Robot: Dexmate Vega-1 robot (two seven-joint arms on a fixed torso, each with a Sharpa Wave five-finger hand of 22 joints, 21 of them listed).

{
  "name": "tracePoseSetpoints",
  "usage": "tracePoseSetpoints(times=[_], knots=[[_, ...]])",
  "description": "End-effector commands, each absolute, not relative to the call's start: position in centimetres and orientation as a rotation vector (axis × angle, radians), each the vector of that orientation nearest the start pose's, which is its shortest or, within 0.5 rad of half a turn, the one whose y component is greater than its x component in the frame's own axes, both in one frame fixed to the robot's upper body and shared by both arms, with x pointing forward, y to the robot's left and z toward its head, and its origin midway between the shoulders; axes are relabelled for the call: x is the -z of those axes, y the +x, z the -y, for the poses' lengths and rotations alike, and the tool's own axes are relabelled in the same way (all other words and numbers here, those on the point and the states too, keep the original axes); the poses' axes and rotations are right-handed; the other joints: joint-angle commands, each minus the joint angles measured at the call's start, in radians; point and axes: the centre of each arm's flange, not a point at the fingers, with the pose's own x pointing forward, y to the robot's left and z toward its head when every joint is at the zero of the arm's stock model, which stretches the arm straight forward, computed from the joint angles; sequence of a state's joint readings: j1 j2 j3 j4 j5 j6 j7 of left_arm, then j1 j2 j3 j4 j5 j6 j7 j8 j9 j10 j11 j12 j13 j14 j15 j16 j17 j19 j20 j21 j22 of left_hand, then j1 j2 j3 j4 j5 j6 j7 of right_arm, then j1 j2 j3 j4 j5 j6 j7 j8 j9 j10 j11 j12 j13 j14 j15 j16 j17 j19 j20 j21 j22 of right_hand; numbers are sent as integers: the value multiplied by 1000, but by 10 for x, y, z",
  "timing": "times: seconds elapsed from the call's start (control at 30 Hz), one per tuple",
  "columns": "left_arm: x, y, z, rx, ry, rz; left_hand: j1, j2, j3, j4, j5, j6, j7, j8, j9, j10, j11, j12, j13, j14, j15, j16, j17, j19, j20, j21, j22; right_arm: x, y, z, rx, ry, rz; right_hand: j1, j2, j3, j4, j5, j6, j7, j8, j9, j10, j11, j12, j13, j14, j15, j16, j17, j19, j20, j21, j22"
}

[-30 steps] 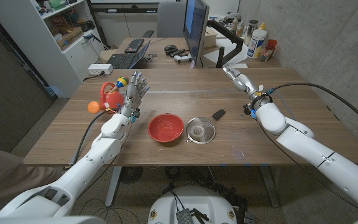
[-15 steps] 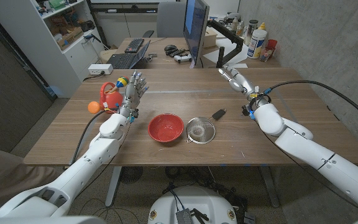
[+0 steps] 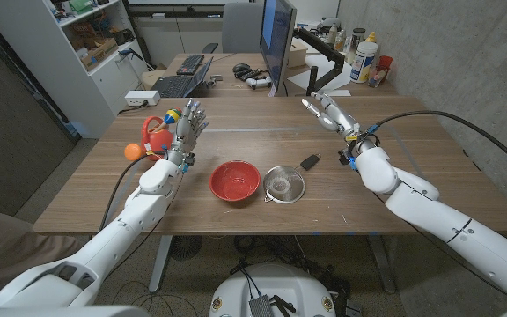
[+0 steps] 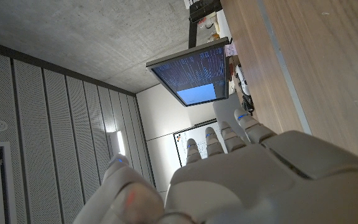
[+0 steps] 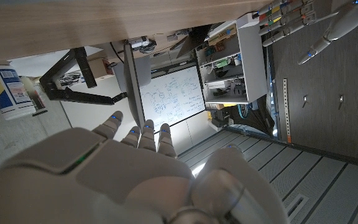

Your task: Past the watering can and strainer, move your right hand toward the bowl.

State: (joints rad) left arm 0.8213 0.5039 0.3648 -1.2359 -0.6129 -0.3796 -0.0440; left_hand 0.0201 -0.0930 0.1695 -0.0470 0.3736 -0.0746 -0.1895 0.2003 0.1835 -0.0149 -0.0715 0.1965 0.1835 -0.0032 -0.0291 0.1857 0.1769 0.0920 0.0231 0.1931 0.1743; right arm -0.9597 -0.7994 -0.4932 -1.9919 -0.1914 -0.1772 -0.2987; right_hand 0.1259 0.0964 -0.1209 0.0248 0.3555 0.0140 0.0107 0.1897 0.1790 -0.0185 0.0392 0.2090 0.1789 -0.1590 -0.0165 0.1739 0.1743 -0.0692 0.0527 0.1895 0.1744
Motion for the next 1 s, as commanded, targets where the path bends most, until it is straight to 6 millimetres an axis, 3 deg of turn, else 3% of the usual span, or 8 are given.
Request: tracePoseSetpoints(times=[0.03, 0.17, 1.0], knots=[[21, 655, -303, 186, -6, 664, 11, 1, -5, -1, 8, 2, -1, 5, 3, 4, -2, 5, 2, -6, -50, -1, 2, -1, 1, 1, 4, -23, 531, 183, -12, -1002, 827, 13, -3, -1, -7, 6, -8, -2, 0, 6, -8, -1, -5, 5, -12, -5, 2, 2, -10, -11, -1, 2], [22, 654, -304, 166, -13, 666, 8, -1, -10, 1, 9, -32, -7, -9, 3, 2, -4, 3, 2, -3, -54, 1, 3, 2, -1, 2, 4, -20, 531, 180, -30, -1009, 831, 14, -4, -1, -9, 7, -11, -3, -1, 6, -17, -3, -8, 5, -17, -6, 1, 2, -17, -14, -3, 2], [22, 655, -299, 212, 37, 650, 9, 1, -17, 4, 11, -11, 5, -1, 3, 10, 2, 5, 1, -11, -48, -1, 3, 4, -7, 3, 4, -12, 506, 167, -51, -1105, 910, 11, -11, -5, -9, 13, -48, -14, -9, 6, -43, -7, -13, 5, -30, -15, 2, 2, -24, -15, -1, 2]])
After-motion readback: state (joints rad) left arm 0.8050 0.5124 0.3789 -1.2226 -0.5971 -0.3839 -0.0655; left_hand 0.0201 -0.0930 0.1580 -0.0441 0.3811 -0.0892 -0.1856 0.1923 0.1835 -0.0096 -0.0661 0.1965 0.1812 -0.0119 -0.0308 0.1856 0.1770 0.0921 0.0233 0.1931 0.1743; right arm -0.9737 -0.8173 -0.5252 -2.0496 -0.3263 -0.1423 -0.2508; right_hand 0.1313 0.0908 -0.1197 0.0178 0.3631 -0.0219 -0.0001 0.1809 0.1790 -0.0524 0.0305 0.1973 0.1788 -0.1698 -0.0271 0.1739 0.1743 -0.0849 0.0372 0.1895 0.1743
